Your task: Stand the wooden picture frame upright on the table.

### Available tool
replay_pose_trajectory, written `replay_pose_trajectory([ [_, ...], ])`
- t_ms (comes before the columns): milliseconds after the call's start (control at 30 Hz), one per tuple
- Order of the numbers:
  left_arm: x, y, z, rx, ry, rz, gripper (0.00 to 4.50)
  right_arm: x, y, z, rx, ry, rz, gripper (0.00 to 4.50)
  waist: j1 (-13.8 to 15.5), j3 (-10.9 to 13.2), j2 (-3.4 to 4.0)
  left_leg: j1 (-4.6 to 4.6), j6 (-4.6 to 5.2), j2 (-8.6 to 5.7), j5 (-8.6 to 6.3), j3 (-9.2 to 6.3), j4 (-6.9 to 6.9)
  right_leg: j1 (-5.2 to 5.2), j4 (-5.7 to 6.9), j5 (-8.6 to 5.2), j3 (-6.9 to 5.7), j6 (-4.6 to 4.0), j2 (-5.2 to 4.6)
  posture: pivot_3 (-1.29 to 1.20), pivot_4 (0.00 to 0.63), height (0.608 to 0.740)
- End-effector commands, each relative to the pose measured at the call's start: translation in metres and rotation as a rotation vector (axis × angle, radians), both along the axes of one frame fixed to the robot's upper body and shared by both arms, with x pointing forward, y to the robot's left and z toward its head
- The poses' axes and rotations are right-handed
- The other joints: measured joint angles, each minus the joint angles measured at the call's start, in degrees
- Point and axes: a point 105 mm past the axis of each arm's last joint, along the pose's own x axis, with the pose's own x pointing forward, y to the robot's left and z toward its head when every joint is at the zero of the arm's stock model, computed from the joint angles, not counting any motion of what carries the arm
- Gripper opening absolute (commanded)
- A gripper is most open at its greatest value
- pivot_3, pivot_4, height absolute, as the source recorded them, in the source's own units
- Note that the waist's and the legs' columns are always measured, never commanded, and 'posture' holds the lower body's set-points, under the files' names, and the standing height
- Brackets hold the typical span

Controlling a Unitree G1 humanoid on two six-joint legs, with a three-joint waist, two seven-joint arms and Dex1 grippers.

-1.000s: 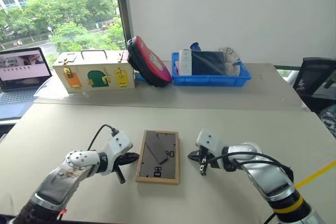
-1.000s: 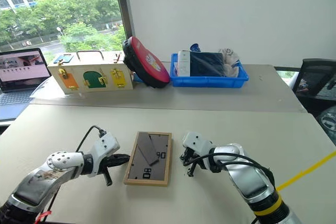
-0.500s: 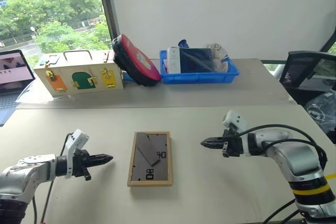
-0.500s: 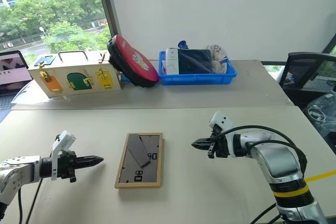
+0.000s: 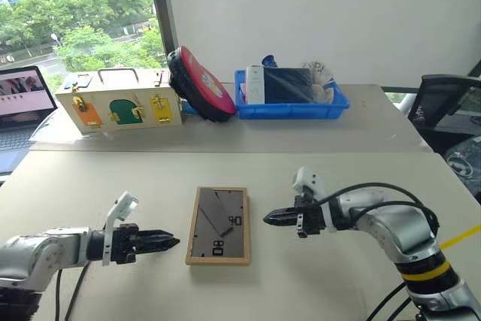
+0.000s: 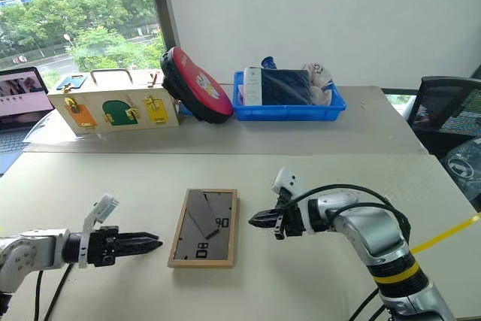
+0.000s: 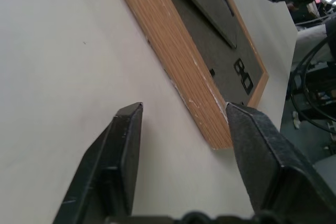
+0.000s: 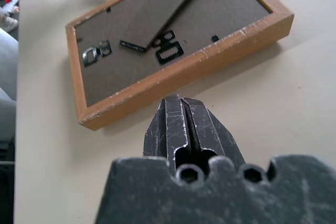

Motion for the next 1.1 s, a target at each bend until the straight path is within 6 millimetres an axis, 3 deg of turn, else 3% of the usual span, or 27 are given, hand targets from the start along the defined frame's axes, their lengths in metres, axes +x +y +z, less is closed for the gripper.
replay_pose_trajectory([
  [33, -0.001, -0.027, 0.008, -0.076, 0.035, -0.058, 4.32, 0.000, 0.003, -0.005, -0.019, -0.047, 0.041, 0.00, 0.1, 0.0, -0.01, 0.00, 0.00, 0.00, 0.00, 0.00, 0.03, 0.00, 0.01, 0.00, 0.00, 0.01, 0.00, 0.00, 0.150, 0.735],
  [133, -0.006, -0.044, 0.010, -0.110, 0.066, -0.101, 4.42, 0.000, 0.003, -0.010, -0.023, -0.050, 0.040, 0.00, 0.2, 0.0, -0.02, -0.01, 0.00, 0.00, 0.00, 0.00, 0.05, 0.02, 0.00, 0.02, 0.00, 0.03, 0.00, 0.00, 0.150, 0.735],
  [267, -0.010, -0.053, -0.002, -0.066, 0.098, -0.123, 4.42, 0.002, 0.002, -0.014, -0.033, -0.056, 0.033, 0.00, 0.2, 0.0, -0.02, 0.00, 0.00, 0.00, 0.00, -0.02, 0.05, 0.02, 0.02, 0.03, 0.00, 0.02, 0.01, 0.00, 0.150, 0.735],
  [733, 0.008, -0.089, -0.011, -0.096, 0.083, -0.112, 4.42, 0.005, 0.019, -0.029, -0.049, -0.073, 0.063, 0.00, 1.2, 0.0, -0.02, 0.13, -0.07, -0.06, 0.08, -0.06, 0.45, 0.31, 0.02, 0.16, 0.01, 0.29, -0.02, 0.00, 0.150, 0.735],
  [1000, 0.006, -0.088, -0.012, -0.116, 0.088, -0.092, 4.42, 0.006, 0.015, -0.033, -0.063, -0.078, 0.053, 0.00, 1.2, 0.0, -0.02, 0.12, -0.07, -0.06, 0.08, -0.07, 0.44, 0.34, 0.02, 0.22, 0.02, 0.20, -0.02, 0.00, 0.150, 0.735],
  [1033, 0.006, -0.086, -0.011, -0.117, 0.088, -0.087, 3.90, 0.007, 0.014, -0.033, -0.068, -0.080, 0.050, 0.00, 1.1, 0.0, -0.02, 0.12, -0.07, -0.06, 0.08, -0.07, 0.44, 0.34, 0.01, 0.22, 0.02, 0.20, -0.02, 0.00, 0.150, 0.735],
  [1100, 0.006, -0.082, -0.009, -0.121, 0.087, -0.078, 3.37, 0.008, 0.013, -0.034, -0.076, -0.084, 0.045, 0.00, 1.0, 0.0, -0.02, 0.11, -0.07, -0.06, 0.08, -0.07, 0.43, 0.33, 0.01, 0.21, 0.02, 0.20, -0.02, 0.00, 0.150, 0.735],
])
